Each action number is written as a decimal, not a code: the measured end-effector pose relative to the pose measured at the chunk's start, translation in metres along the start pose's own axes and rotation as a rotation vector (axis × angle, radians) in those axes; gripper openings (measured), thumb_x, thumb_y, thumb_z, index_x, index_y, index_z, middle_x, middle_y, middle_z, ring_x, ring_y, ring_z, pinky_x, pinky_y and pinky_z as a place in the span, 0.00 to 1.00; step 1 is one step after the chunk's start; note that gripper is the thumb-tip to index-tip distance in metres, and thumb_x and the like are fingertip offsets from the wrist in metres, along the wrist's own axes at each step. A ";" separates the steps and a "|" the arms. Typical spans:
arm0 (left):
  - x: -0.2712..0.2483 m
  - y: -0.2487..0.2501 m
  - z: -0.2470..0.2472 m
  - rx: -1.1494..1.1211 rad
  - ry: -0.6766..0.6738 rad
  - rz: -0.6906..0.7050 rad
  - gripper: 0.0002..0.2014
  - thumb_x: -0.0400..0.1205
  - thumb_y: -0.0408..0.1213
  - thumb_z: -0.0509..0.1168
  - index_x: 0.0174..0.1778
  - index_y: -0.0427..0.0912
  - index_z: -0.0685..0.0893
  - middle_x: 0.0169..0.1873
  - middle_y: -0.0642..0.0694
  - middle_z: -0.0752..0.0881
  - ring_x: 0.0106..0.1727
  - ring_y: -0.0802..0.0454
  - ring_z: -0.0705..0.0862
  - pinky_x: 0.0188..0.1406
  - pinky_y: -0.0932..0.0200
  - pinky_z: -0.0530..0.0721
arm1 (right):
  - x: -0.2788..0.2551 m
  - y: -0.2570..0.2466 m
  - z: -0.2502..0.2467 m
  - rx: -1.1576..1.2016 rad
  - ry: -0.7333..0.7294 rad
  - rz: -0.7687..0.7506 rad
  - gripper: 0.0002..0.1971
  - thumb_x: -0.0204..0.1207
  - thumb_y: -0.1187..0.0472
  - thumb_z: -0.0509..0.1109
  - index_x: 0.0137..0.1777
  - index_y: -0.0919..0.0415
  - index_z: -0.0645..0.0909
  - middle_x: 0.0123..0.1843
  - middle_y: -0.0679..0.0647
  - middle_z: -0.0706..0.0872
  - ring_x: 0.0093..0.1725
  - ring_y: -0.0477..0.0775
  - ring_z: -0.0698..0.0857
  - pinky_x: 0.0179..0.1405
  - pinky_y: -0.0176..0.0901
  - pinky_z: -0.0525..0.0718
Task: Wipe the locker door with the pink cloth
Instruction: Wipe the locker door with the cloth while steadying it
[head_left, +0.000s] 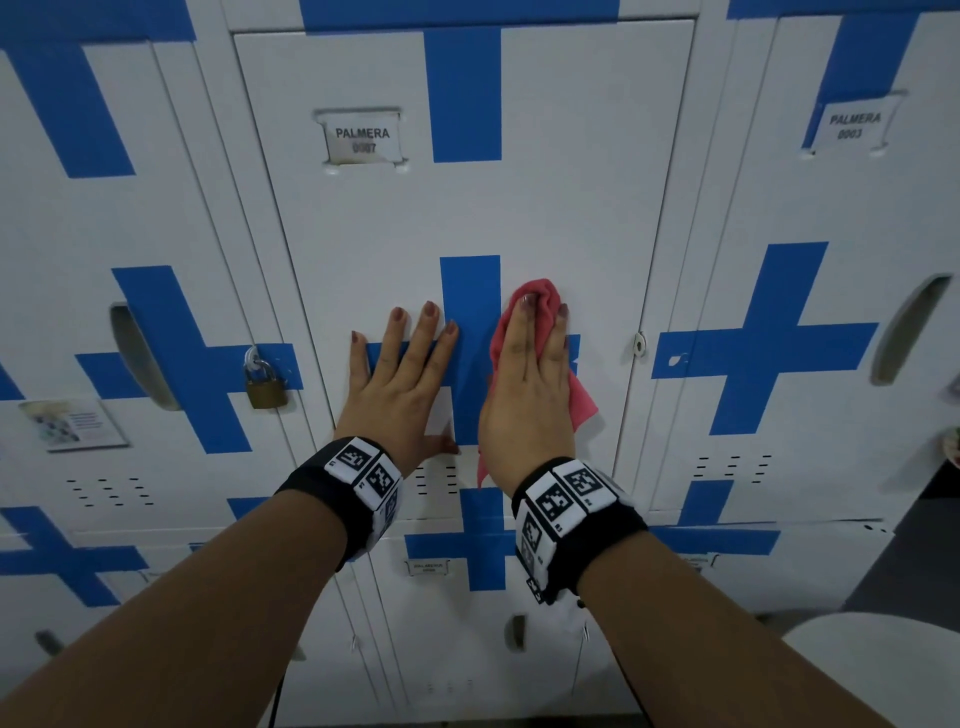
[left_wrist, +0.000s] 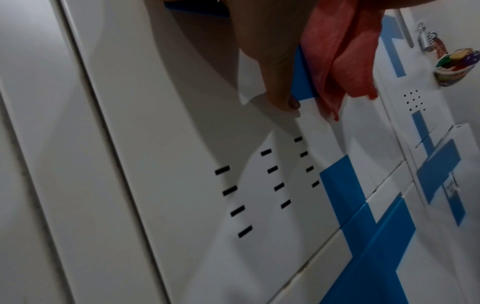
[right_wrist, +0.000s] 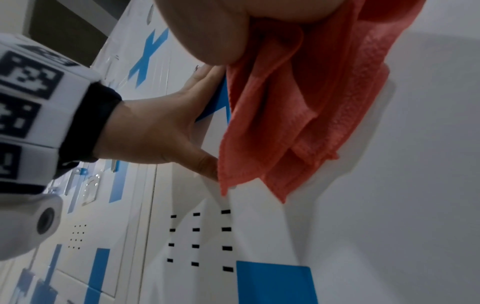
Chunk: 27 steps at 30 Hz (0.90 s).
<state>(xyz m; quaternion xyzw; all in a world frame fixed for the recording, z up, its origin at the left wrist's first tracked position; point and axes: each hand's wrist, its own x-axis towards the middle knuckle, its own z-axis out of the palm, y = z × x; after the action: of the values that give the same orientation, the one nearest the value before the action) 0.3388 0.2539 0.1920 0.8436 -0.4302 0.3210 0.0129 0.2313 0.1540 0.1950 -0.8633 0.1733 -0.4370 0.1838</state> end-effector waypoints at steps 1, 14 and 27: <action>0.000 0.000 0.000 0.002 0.000 0.000 0.70 0.56 0.68 0.74 0.80 0.48 0.31 0.78 0.48 0.25 0.78 0.44 0.26 0.73 0.35 0.30 | -0.001 0.000 0.000 0.000 -0.015 0.007 0.46 0.77 0.71 0.60 0.78 0.52 0.25 0.79 0.47 0.28 0.81 0.53 0.32 0.80 0.51 0.44; -0.001 -0.001 0.001 -0.015 0.010 0.013 0.70 0.57 0.67 0.74 0.79 0.49 0.29 0.77 0.49 0.24 0.78 0.44 0.25 0.73 0.36 0.26 | 0.004 0.007 0.000 -0.235 -0.042 -0.047 0.44 0.74 0.67 0.59 0.81 0.59 0.32 0.85 0.58 0.39 0.82 0.60 0.35 0.80 0.57 0.37; -0.001 -0.001 0.001 0.001 0.011 0.006 0.70 0.56 0.68 0.74 0.79 0.48 0.31 0.78 0.48 0.25 0.79 0.43 0.27 0.73 0.35 0.28 | -0.006 0.003 -0.004 -0.309 -0.097 -0.107 0.45 0.68 0.67 0.64 0.83 0.62 0.43 0.85 0.62 0.49 0.83 0.64 0.41 0.79 0.57 0.39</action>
<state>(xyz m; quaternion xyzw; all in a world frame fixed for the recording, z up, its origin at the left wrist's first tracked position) 0.3395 0.2545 0.1908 0.8404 -0.4326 0.3260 0.0137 0.2237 0.1536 0.1917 -0.9093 0.1831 -0.3721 0.0335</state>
